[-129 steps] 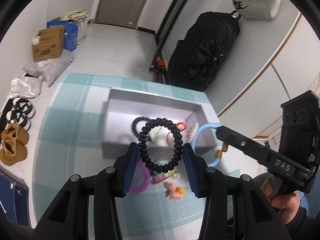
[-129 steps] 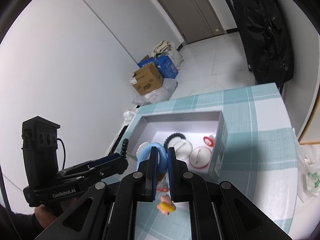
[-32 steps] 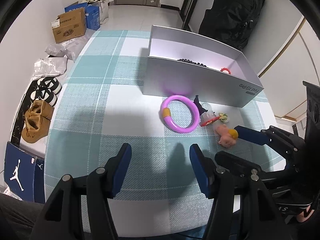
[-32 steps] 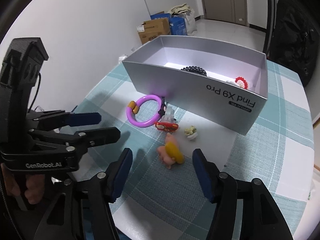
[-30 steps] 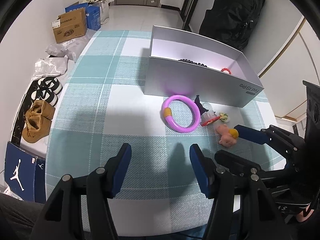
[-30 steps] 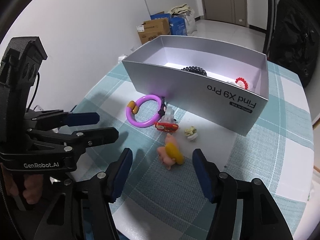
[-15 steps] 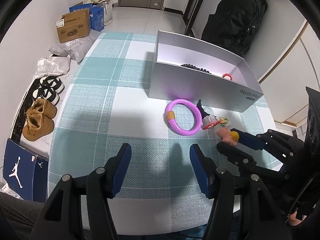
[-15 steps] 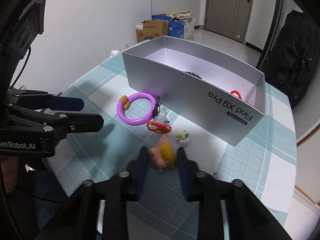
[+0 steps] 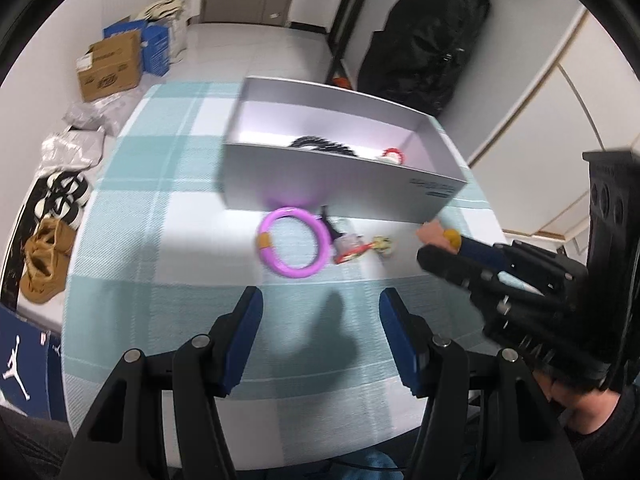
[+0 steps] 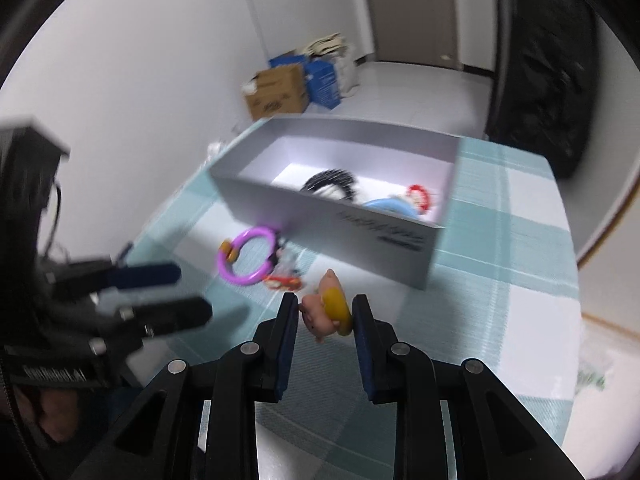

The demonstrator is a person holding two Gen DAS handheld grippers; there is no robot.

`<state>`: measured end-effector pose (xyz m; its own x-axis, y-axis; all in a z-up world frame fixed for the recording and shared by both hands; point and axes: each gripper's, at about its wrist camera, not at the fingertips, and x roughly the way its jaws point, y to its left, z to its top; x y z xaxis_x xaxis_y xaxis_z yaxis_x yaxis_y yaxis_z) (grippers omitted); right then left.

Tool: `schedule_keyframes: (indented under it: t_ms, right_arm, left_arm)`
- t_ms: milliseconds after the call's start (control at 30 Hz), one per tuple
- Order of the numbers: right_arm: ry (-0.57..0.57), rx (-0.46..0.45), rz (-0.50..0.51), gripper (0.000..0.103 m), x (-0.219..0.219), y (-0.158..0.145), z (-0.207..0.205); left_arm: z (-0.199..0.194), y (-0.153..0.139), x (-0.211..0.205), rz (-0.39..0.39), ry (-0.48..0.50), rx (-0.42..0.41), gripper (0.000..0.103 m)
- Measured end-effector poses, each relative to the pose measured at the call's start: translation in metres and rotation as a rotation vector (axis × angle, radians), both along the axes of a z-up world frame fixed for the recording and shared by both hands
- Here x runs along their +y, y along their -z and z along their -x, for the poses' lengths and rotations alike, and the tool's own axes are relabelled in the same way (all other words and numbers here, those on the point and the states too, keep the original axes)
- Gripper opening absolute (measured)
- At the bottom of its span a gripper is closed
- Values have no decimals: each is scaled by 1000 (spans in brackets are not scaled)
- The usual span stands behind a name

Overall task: Organize jewelry
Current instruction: 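Grasp the pink pig figurine with the right tool, then lower the left tool onto the purple ring while the right tool holds the pig figurine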

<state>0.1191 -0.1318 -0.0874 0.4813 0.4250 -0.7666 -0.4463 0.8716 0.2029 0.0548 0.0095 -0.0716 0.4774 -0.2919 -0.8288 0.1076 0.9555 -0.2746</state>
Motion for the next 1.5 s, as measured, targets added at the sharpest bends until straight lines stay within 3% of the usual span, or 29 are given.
schedule_keyframes:
  t_ms: [233, 467, 733, 867, 1033, 1167, 1367, 1500]
  right_arm:
    - [129, 42, -101, 26, -43, -9, -6]
    - [127, 37, -124, 26, -49, -14, 0]
    - [125, 39, -157, 26, -57, -18, 1]
    - [138, 57, -161, 26, -61, -16, 0]
    - [149, 62, -183, 26, -67, -17, -1]
    - [149, 63, -190, 26, -69, -18, -1]
    - [155, 69, -199, 26, -71, -19, -2]
    - [155, 69, -208, 26, -72, -21, -2]
  left_arm:
    - [-8, 2, -16, 61, 45, 22, 55]
    - [-19, 5, -23, 66, 28, 38, 55]
    - [-29, 3, -30, -20, -11, 15, 53]
    - [-31, 7, -38, -70, 5, 9, 35]
    - [-32, 11, -45, -123, 17, -1, 29]
    - [-33, 13, -46, -163, 21, 1, 17]
    - [-29, 13, -51, -230, 41, -26, 15]
    - [-28, 12, -47, -217, 40, -25, 15]
